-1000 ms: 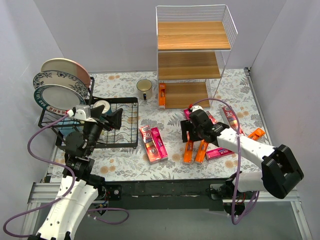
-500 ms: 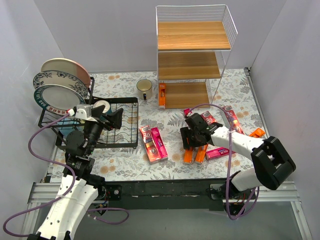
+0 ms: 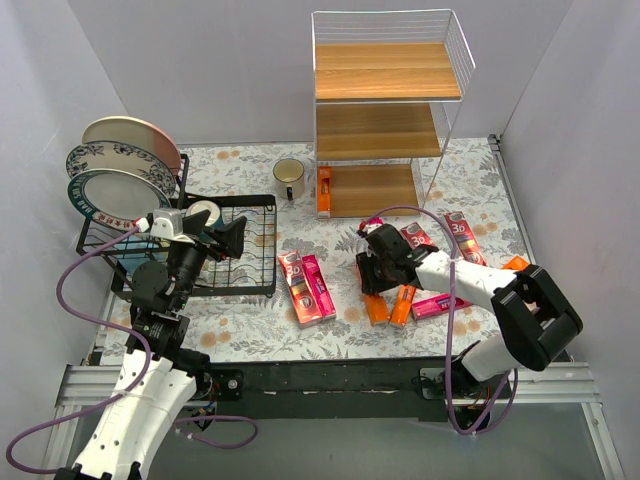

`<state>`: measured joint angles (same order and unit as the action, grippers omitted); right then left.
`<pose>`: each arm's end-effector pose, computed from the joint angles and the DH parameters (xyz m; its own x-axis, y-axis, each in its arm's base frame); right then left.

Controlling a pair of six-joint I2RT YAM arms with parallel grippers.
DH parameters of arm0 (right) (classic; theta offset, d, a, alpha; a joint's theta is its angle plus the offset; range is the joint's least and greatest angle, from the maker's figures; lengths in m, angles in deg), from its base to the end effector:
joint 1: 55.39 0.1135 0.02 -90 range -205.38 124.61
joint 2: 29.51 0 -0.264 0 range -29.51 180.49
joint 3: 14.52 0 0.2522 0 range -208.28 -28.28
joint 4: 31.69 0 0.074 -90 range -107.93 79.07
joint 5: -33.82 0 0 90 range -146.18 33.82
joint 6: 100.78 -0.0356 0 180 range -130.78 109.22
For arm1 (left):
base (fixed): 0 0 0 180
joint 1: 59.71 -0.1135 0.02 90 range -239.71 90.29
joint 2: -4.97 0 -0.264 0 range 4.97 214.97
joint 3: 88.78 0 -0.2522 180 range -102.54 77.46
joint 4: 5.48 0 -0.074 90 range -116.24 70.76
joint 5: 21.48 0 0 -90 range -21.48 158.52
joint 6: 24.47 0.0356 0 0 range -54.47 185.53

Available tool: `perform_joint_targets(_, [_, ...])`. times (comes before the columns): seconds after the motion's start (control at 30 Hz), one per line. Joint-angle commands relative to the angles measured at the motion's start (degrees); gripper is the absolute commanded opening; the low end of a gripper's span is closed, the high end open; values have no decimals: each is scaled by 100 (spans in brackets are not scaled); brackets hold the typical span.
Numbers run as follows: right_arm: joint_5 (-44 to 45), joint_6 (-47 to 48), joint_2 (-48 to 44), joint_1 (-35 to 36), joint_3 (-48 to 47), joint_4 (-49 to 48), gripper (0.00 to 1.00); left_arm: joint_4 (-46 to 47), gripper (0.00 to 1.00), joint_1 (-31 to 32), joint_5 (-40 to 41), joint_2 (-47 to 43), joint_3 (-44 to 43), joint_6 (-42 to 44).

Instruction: Place and organize the toothpastes onto the shelf

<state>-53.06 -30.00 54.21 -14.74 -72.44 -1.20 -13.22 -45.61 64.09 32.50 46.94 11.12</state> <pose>0.2129 0.1803 0.1750 -0.8025 -0.2558 -0.5390 -0.3848 0.9123 0.1399 0.1308 -0.0357 0.3254 -0.1693 -0.7934 -0.5846 0.3079 0.5209 -0.7961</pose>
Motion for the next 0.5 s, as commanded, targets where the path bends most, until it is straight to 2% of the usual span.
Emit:
perform_joint_targets(0.0, [-250,664,319,40,-303,-767,40,-4,98,39,-50,7,-33,54])
perform_joint_targets(0.13, [-58,1174,785,40,-707,-1206,37,-13,98,31,-41,7,-33,62])
perform_joint_targets(0.27, [31,1526,1426,-30,-1287,-1497,39,-22,98,31,-15,-2,-41,71])
perform_joint_targets(0.37, [5,1667,1647,-39,-1726,-1454,50,-22,98,39,-32,15,-33,71])
perform_joint_targets(0.4, [-39,1676,1630,-39,-1788,-1427,57,-22,98,39,-41,7,-33,80])
perform_joint_targets(0.47, [-100,1676,1447,-48,-1675,-1375,63,-31,98,39,-23,-2,-41,80])
